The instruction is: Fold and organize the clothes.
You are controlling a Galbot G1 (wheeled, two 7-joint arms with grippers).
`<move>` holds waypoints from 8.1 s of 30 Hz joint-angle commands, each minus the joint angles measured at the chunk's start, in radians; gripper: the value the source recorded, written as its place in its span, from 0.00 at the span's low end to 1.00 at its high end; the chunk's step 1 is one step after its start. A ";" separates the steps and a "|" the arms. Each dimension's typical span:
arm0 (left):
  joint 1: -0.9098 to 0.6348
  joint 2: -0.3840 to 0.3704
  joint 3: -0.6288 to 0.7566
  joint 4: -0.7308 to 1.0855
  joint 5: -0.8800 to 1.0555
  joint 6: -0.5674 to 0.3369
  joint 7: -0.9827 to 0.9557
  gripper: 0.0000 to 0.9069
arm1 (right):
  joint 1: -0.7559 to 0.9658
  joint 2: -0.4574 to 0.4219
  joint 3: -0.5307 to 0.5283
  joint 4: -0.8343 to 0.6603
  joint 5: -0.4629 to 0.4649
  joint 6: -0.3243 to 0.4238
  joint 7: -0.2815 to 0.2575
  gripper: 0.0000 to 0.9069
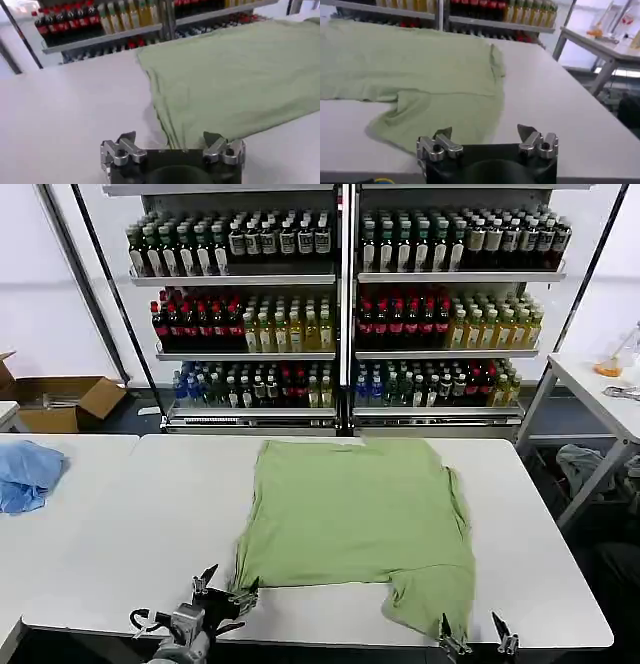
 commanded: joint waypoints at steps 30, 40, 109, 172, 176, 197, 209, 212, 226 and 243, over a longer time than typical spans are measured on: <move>0.046 0.030 -0.046 -0.087 -0.106 -0.067 0.031 0.03 | -0.104 -0.045 0.092 0.181 0.104 0.117 -0.036 0.00; 0.168 0.074 -0.125 -0.273 -0.103 -0.082 0.026 0.03 | -0.180 -0.098 0.224 0.320 0.166 0.120 -0.033 0.00; -0.219 0.014 0.098 0.176 -0.054 -0.071 -0.035 0.94 | 0.325 -0.169 0.071 -0.226 0.215 -0.008 -0.039 1.00; 0.183 0.158 -0.032 -0.213 0.040 -0.028 0.017 1.00 | -0.037 -0.270 0.242 0.141 0.178 0.035 -0.056 1.00; 0.153 0.169 -0.112 -0.214 0.006 -0.038 0.006 1.00 | 0.037 -0.308 0.251 0.129 0.233 0.034 -0.043 1.00; -0.564 0.124 0.188 0.292 -0.175 0.000 -0.051 1.00 | 0.981 -0.400 -0.228 -0.475 0.530 -0.133 0.088 1.00; -0.723 0.081 0.306 0.471 -0.180 0.039 -0.048 1.00 | 1.225 -0.291 -0.374 -0.806 0.587 -0.156 0.078 1.00; -0.732 0.079 0.320 0.494 -0.183 0.039 -0.044 1.00 | 1.271 -0.263 -0.398 -0.871 0.587 -0.157 0.071 1.00; -0.753 0.065 0.349 0.544 -0.298 0.040 -0.026 1.00 | 1.398 -0.170 -0.453 -1.079 0.588 -0.152 0.024 1.00; -0.737 0.062 0.335 0.546 -0.370 0.039 -0.021 0.08 | 1.443 -0.116 -0.468 -1.215 0.641 -0.157 -0.029 0.00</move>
